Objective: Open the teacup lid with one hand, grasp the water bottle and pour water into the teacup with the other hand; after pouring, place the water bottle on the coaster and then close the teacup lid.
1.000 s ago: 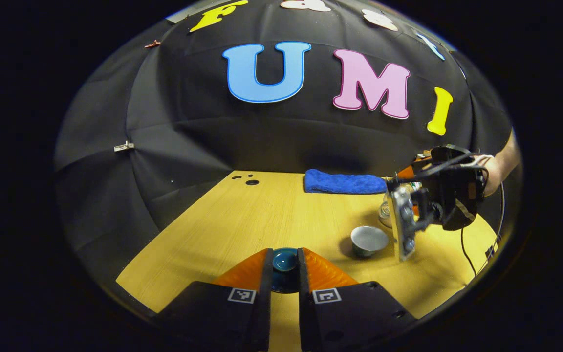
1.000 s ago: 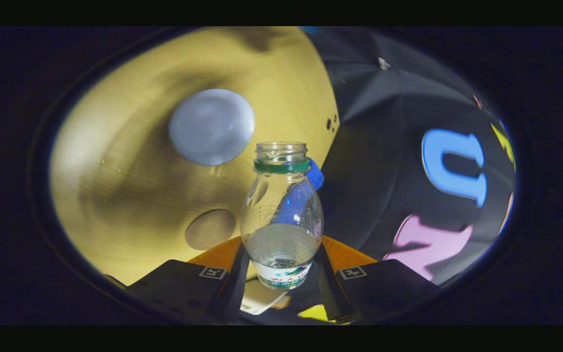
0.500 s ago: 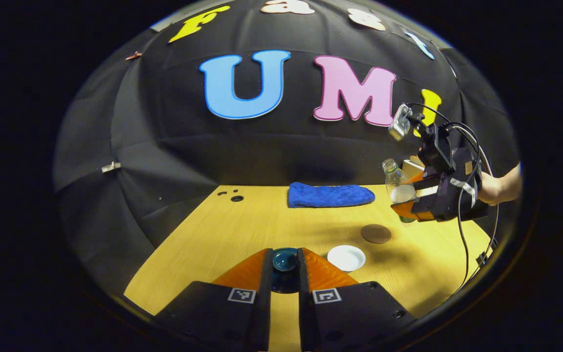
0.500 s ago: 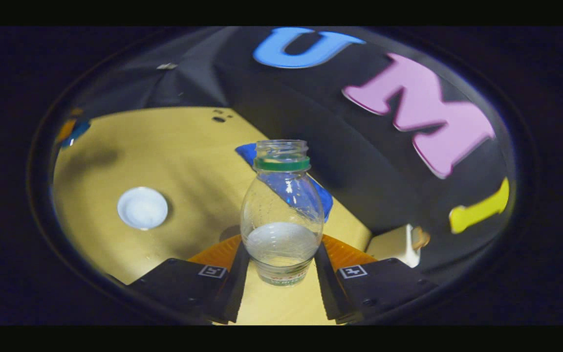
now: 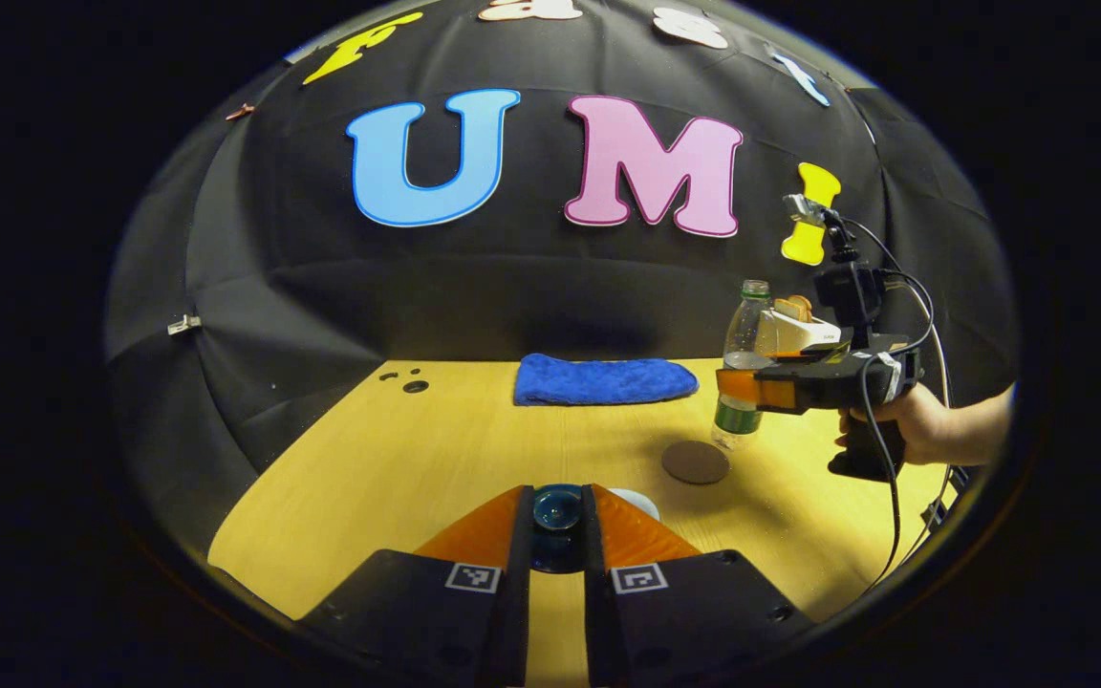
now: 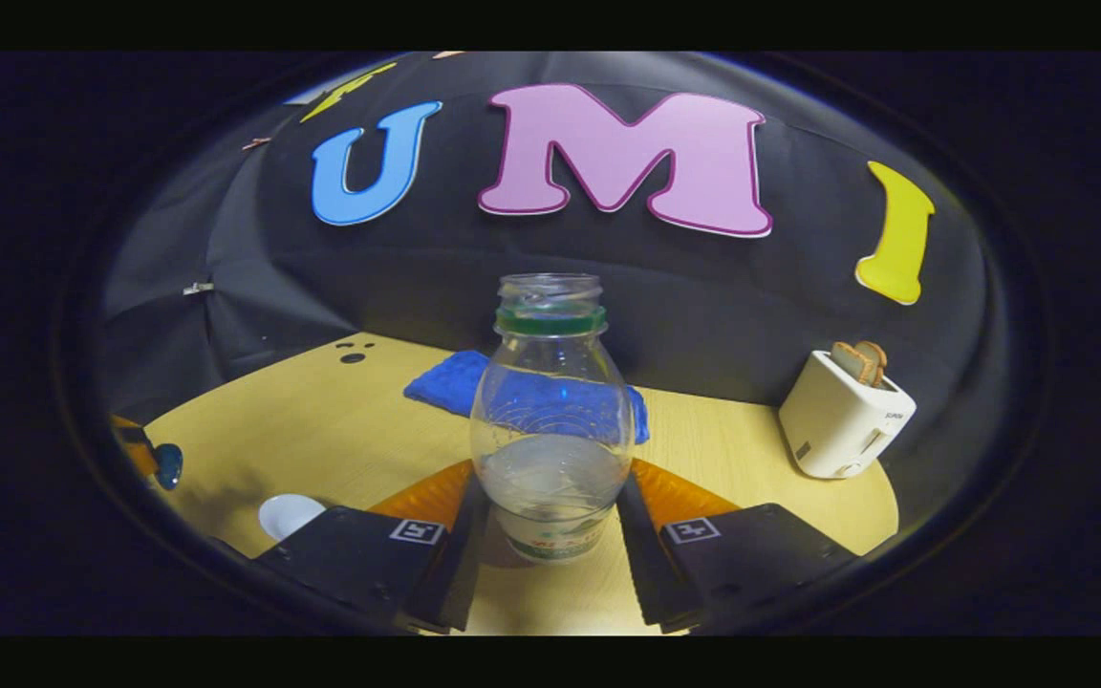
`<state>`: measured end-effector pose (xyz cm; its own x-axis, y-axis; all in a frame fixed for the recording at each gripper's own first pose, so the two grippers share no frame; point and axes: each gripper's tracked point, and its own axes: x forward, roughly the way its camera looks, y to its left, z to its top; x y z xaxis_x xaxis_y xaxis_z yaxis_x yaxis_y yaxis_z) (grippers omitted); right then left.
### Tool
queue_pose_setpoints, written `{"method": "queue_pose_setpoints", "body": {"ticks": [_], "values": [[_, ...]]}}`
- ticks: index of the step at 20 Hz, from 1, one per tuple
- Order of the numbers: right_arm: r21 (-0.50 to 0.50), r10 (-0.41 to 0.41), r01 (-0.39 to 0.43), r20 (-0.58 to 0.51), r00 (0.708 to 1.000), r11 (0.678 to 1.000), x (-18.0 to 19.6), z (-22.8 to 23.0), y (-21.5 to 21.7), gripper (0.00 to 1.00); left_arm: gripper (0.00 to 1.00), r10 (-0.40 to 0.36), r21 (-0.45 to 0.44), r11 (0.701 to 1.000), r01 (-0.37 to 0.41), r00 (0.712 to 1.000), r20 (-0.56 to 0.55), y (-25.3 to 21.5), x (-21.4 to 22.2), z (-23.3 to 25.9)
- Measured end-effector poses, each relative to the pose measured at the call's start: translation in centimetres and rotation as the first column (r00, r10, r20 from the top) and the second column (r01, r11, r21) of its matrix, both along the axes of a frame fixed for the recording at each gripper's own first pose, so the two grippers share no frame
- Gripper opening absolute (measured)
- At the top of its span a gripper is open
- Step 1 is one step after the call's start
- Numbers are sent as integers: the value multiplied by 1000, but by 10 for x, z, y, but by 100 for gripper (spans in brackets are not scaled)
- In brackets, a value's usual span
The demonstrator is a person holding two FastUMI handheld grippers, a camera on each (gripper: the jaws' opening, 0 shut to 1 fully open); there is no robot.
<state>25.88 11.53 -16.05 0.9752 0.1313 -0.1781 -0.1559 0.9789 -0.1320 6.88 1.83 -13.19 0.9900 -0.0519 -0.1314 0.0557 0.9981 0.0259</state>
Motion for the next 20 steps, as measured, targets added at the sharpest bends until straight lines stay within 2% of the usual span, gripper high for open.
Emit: {"method": "queue_pose_setpoints", "body": {"ticks": [2,3,5,6,9,10,11,12,15,16,18,20], "values": [[27,5,-5,8,1000,1000,12,-7,3,68,24,-5,-2,1000,5,1000,8,-4,8,-1],[39,6,-6,10,1000,999,16,-11,6,69,28,-5,0,1000,5,1000,11,-5,11,-1],[49,8,-8,-9,1000,999,17,-20,8,65,28,-2,1,1000,2,1000,13,-4,16,-4],[50,14,-13,-14,1000,999,19,-23,10,69,28,3,-4,1000,-3,1000,12,-3,18,-5],[25,18,-18,-8,1000,1000,21,-27,10,72,28,13,-16,1000,-13,1000,3,-1,17,-9],[20,19,-19,-4,1000,1000,20,-27,11,73,24,17,-13,1000,-17,1000,1,0,15,-11],[17,21,-21,-7,1000,1000,21,-28,13,71,28,17,-13,1000,-17,1000,1,-1,14,-10],[12,27,-26,-12,1000,1000,20,-28,13,78,24,16,-8,1000,-16,1000,-1,-1,12,-10],[0,31,-31,-27,999,1000,11,-29,13,84,27,17,6,1000,-17,1000,20,-4,10,-3],[-5,36,-37,-28,999,999,9,-29,11,99,24,16,5,1000,-16,1000,15,-5,11,-5],[-23,42,-43,-35,999,999,3,-30,9,98,28,9,-4,1000,-9,1000,16,-11,17,-5],[-14,40,-41,-55,998,999,-11,-37,7,98,24,-2,-9,1000,2,1000,13,-17,25,-6]]}}
